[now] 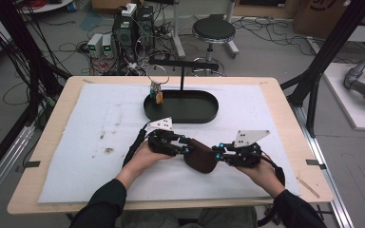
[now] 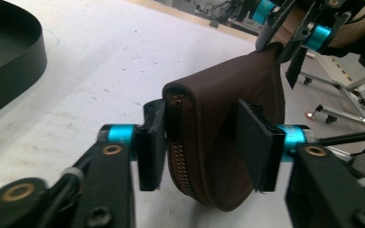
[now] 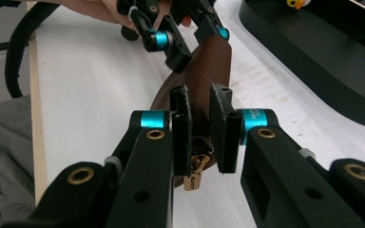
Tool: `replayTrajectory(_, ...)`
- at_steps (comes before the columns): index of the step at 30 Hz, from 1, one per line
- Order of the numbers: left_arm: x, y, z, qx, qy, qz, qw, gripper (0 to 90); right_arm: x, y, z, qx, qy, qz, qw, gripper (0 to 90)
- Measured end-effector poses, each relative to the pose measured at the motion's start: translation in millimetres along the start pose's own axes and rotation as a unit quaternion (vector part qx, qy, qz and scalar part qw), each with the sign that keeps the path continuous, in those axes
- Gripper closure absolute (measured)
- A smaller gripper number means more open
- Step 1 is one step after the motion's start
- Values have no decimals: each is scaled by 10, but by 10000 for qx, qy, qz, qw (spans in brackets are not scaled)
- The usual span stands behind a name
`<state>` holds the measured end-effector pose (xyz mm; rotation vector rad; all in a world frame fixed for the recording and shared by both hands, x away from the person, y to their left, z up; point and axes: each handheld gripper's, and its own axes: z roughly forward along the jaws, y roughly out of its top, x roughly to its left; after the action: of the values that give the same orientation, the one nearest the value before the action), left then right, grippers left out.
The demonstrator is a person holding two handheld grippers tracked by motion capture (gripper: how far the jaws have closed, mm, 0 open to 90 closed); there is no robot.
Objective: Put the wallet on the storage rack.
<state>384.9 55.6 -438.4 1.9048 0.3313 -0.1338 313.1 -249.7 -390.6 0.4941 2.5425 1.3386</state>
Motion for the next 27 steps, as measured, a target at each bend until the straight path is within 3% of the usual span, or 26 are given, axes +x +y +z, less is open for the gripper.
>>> replayTrajectory(9,-88,-30,-66,-93,123,182,9997,685,-28,-21,-12,-16,144,23,9999,759)
replayTrajectory(13,-149,-49,-88,-147,233,208,9994,721,-40,-26,-11,-37,276,34,9996,672)
replayTrajectory(14,-165,-54,-92,-160,261,263,9992,724,-43,-26,-7,-44,265,53,9996,612)
replayTrajectory(21,-273,-111,-130,-344,489,248,9979,728,-169,-97,-66,-307,141,608,9976,390)
replayTrajectory(27,-308,-129,-216,-816,702,105,9941,748,-248,-156,-99,-440,85,1008,9939,316)
